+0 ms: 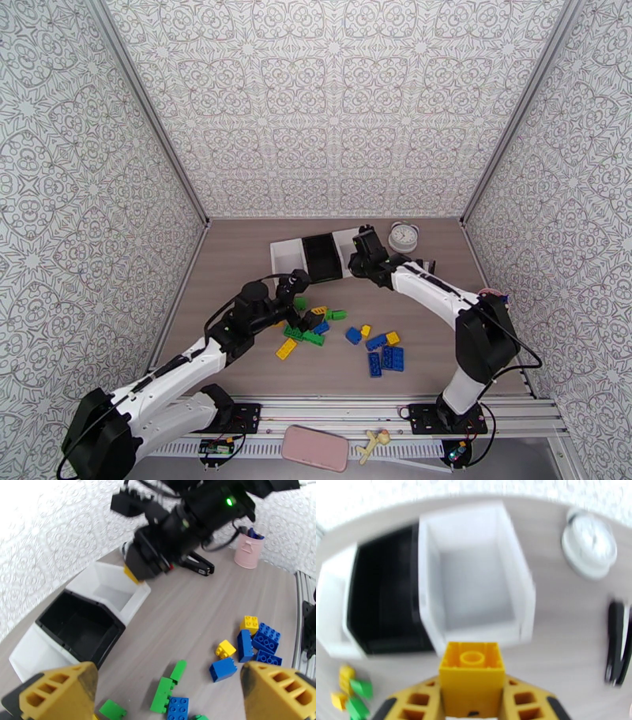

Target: Sort the legos into containers by color

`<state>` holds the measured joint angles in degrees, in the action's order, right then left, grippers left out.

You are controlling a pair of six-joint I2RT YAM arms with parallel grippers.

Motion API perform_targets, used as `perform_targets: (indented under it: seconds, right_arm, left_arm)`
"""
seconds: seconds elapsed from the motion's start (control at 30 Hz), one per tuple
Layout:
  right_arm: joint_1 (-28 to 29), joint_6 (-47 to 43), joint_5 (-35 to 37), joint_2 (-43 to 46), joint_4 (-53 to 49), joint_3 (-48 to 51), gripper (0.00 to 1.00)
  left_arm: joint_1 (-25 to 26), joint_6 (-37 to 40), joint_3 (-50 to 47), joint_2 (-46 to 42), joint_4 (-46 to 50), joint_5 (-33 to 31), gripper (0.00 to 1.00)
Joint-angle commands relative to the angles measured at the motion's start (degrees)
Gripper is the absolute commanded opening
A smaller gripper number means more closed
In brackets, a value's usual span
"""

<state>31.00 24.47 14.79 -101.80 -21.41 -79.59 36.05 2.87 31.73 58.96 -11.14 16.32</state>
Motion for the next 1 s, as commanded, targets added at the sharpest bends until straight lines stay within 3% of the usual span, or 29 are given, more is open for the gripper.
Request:
perform_targets:
  seconds: [0.0, 0.33, 0.57, 0.67, 0.83, 0.97]
  right_arm:
    - [-1.69, -2.87, -0.87, -5.92, 3.6, -6.7, 0.24]
    - [-3.5, -2.49, -2.57, -19.38, 4.04, -19.82, 0.24]
    - [-3.67, -1.85, -2.97, -23.04, 5.27, -20.96, 0.24]
    - [-3.67, -2.11, -3.07, -22.39, 5.48, -20.5, 0.32]
    - [-3.73, -3.52, -3.75, -17.49, 7.5, -16.79, 0.55]
    - [-3.67, -5.77, -4.33, -11.98, 11.45, -11.19, 0.66]
  left_arm:
    - [0.68, -5.07, -0.86, -0.77, -4.42, -5.01, 1.0]
    - [1.65, -4.24, -1.23, -1.68, -3.43, -6.7, 1.0]
    - [1.83, -3.86, -1.4, -1.48, -3.03, -6.77, 1.0]
    - [1.83, -3.91, -1.49, -1.63, -2.68, -7.08, 1.0]
    - [1.78, -4.82, -0.88, -2.11, -0.51, -9.28, 1.0]
    - [1.83, -6.33, -0.23, -2.03, 1.44, -12.56, 1.0]
